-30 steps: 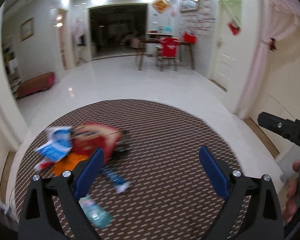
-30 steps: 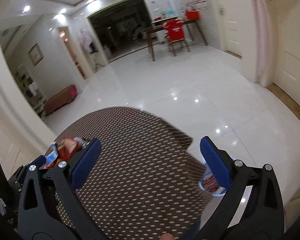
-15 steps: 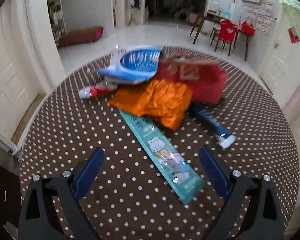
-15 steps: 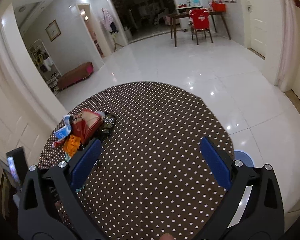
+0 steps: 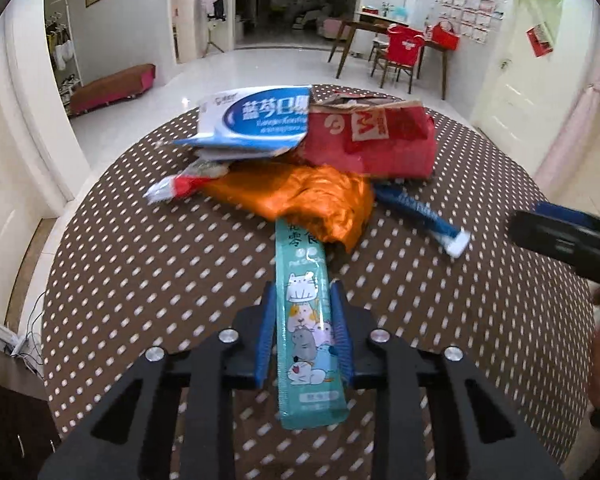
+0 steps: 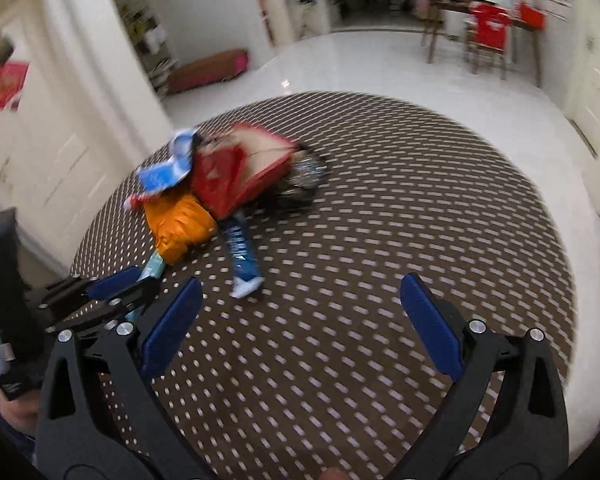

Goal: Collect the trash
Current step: 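Grasp the blue toothpaste tube with the right tool while the left tool holds the stick, then carry both items over the blue bin and open both tools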

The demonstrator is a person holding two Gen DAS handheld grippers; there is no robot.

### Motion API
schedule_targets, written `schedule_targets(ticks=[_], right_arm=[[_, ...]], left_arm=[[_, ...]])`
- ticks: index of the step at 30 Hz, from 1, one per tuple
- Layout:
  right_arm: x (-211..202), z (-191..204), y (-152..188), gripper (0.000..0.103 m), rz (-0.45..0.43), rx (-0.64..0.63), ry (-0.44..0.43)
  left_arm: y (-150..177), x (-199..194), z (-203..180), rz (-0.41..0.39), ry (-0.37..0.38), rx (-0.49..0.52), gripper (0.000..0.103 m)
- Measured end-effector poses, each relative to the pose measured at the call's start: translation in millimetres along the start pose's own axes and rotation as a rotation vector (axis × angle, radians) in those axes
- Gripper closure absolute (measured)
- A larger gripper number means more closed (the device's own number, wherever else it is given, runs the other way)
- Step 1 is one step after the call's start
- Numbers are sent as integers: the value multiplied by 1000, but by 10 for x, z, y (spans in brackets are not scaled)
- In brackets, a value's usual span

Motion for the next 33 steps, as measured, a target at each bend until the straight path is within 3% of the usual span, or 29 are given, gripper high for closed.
schedule_targets(ticks=[3,6,7,9,10,11,15,24,33], right_arm=[[270,200,25,6,37,-71,-12],[472,376,41,22,60,-142,-9],[531,435,50,31,65,-166,-4],[571,527,56,55,47,-238,33],[569,551,63,81,41,-254,31],[541,544,76,87,46,-236,21],[350,434,208,88,54,-205,16],[-348,-171,380,88,-11,25,8],[-761,-704,241,88,-112,164,48]], left_arm=[[82,-42,126,2,6,12,76],[59,-10,147,-1,-15,36,65],[43,10,132,0,-22,40,58],[-25,92,108,-3,-27,53,58],[-34,95,81,-2,-29,68,73],[-62,109,48,-1,-20,84,76],[-64,46,-99,14,50,80,77],[202,-242,-375,25,167,35,77],[-7,-379,-1090,-42,292,105,77]])
Point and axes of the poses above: each gripper's, at about its wrist camera, not at the fingertips, and x roughly the way its jaws point, z to its left, y to its underside, the point moved 5 cm from there along x, roughly the way its jaws point, and after that the axes turned 8 degrees about -z, right-handed, at the moved point
